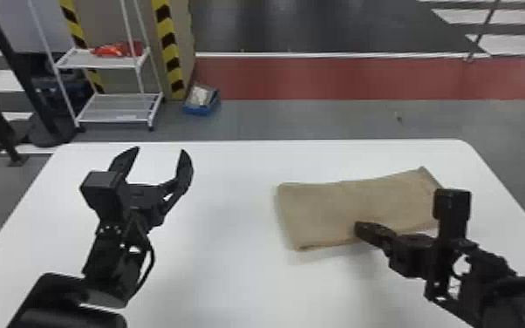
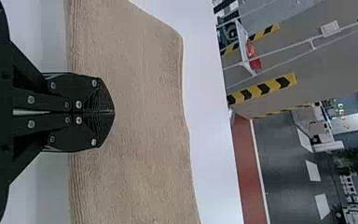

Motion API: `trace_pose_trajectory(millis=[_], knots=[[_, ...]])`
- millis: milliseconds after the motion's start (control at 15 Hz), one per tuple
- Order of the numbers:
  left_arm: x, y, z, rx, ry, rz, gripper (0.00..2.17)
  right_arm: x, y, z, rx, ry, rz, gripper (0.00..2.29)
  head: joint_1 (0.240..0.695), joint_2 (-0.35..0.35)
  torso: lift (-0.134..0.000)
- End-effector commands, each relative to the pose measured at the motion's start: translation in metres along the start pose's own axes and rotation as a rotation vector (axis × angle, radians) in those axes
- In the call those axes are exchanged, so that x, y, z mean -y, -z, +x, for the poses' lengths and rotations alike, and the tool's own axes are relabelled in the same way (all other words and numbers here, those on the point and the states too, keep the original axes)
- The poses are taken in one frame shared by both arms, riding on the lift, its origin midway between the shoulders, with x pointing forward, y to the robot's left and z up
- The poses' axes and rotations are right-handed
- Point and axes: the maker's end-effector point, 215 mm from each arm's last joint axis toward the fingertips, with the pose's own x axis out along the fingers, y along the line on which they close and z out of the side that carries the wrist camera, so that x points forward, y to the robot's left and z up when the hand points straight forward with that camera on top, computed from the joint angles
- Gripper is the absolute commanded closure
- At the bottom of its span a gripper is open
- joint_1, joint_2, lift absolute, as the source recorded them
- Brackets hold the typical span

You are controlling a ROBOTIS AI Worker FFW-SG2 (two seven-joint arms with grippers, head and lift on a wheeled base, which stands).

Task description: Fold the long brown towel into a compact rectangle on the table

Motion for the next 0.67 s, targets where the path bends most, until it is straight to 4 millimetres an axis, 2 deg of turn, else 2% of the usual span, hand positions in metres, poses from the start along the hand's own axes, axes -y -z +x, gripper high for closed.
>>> trace_pose_trajectory(millis=[0, 67, 200, 333, 600], knots=[[-0.002, 0.0, 0.0, -0.001, -0.001, -0.005, 0.16, -0.022, 0.005, 0.011, -0.029, -0.028, -0.001, 1.66, 0.695, 0.035, -0.12], [-0.002, 0.0, 0.0, -0.001, -0.001, -0.005, 0.16, -0.025, 0.005, 0.016, -0.037, -0.024, -0.007, 1.66, 0.695, 0.044, -0.12], [-0.003, 0.0, 0.0, -0.001, 0.001, -0.002, 0.16, -0.043, 0.008, 0.028, -0.056, -0.056, -0.014, 1.66, 0.695, 0.061, -0.12], [-0.003, 0.0, 0.0, -0.001, 0.001, 0.0, 0.16, -0.054, 0.022, 0.039, -0.094, -0.06, -0.018, 1.66, 0.695, 0.077, -0.12], [-0.005, 0.003, -0.001, -0.007, -0.001, 0.0, 0.16, -0.098, 0.028, 0.058, -0.134, -0.127, -0.052, 1.66, 0.695, 0.117, -0.12]])
